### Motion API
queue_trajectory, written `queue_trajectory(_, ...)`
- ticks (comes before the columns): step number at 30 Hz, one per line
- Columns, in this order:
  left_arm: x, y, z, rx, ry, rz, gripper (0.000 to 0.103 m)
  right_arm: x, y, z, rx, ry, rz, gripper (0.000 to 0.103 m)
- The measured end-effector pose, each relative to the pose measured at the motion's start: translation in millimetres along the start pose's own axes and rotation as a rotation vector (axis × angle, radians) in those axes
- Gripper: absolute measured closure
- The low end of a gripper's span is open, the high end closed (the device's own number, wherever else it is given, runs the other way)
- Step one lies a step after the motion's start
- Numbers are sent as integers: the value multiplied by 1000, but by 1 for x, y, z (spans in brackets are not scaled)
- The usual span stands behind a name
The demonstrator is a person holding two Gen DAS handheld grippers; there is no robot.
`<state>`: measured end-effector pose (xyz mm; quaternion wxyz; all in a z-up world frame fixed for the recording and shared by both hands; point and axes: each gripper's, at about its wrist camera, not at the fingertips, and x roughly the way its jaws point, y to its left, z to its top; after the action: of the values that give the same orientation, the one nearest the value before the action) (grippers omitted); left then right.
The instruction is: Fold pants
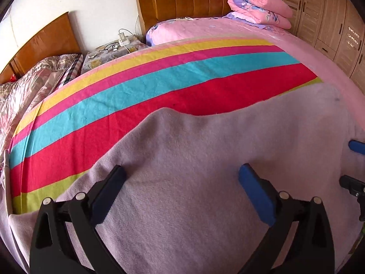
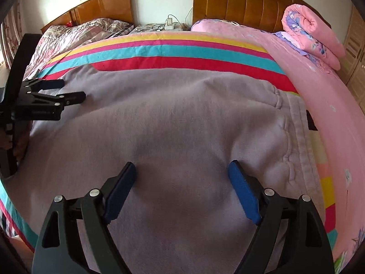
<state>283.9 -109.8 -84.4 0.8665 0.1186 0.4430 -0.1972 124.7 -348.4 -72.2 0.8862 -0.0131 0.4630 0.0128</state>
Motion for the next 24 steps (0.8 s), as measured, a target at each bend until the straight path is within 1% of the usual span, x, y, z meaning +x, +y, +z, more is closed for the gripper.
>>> queue_trajectory(1,1,2,1,-10,0,-5,2,-4,-1,-2,-6,1,-10,23)
queue_trajectory(3,2,0,1,-8,-2,6,2,-16,0,-4,-8,-31,-42,22)
queue_trajectory(4,0,0,0,-11,-3,7,2,-22,0,-5,-5,-49,-29,22)
queue_trajectory(5,1,1,0,-13,-4,8,2,-23,0,-7,-2,-44,-12,21)
queue_trajectory(7,-1,1,-1,-13,-6,15,2,-10,-4,-14,-14,20,-12,20)
queue_trajectory(8,-1,1,-2,-14,-7,15,2,-10,-5,-18,-21,-2,-5,19)
queue_trajectory(10,-1,1,-2,-15,-9,16,2,-13,-5,-18,-20,13,0,19)
queue_trajectory(12,-3,1,-4,-16,-10,16,2,-16,-2,-15,-29,36,-24,19)
queue_trajectory(14,-3,1,-4,-17,-11,16,2,-21,5,-7,-30,13,-55,19)
queue_trajectory(16,-3,1,-4,-17,-12,16,2,-26,11,2,-26,-41,-34,19)
queue_trajectory(18,-5,1,-6,-18,-12,18,2,-23,19,12,-24,-61,-35,18)
queue_trajectory(20,-5,1,-6,-18,-13,18,2,-14,29,19,-47,-57,-21,16)
queue_trajectory(21,-5,1,-6,-19,-14,17,2,-6,32,19,-54,-30,-16,16)
queue_trajectory(22,-5,1,-5,-19,-14,16,2,5,34,17,-56,15,-28,16)
queue_trajectory(24,-5,1,-6,-20,-15,16,2,9,31,11,-25,-16,-9,13)
